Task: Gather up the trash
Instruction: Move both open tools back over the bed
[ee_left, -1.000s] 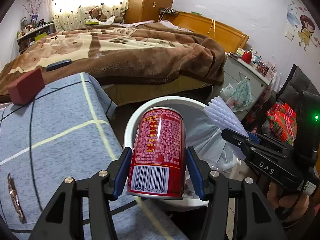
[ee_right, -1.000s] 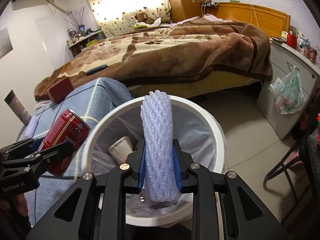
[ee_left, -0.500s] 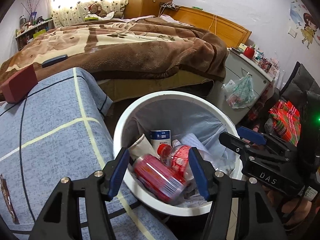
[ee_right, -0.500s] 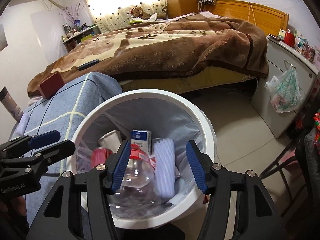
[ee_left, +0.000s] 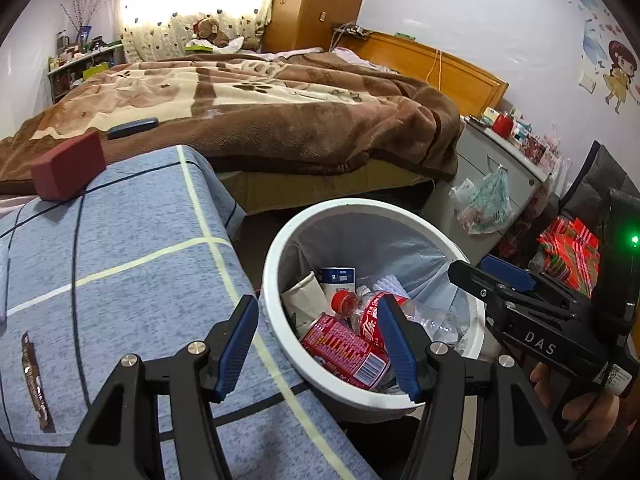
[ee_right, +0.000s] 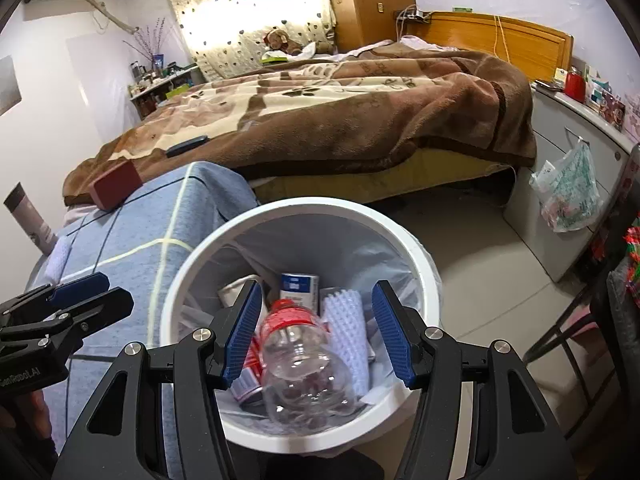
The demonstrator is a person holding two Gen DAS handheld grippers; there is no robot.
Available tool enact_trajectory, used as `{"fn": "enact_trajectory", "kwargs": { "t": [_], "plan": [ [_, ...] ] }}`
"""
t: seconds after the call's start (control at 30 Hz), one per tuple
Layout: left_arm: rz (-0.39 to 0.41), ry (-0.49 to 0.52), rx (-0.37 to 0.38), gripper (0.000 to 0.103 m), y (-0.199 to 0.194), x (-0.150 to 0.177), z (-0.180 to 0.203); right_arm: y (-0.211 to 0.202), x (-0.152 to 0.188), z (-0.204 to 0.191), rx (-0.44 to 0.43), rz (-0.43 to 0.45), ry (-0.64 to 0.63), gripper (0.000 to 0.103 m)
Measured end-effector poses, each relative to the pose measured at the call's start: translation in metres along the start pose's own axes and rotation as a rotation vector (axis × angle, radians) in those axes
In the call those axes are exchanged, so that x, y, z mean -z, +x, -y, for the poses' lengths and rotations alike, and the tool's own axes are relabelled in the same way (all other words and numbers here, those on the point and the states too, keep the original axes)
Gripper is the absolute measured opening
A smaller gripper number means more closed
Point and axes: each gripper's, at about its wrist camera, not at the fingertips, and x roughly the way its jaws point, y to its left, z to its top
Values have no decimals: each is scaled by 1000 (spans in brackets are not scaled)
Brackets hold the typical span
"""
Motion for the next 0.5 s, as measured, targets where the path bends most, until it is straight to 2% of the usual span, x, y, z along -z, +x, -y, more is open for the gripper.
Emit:
{"fn": "enact_trajectory", "kwargs": {
  "t": [0.5],
  "plan": [
    [70,-48,-42,64,-44,14,-32,-13,3,-36,-51,43,-51,59]
  ]
}}
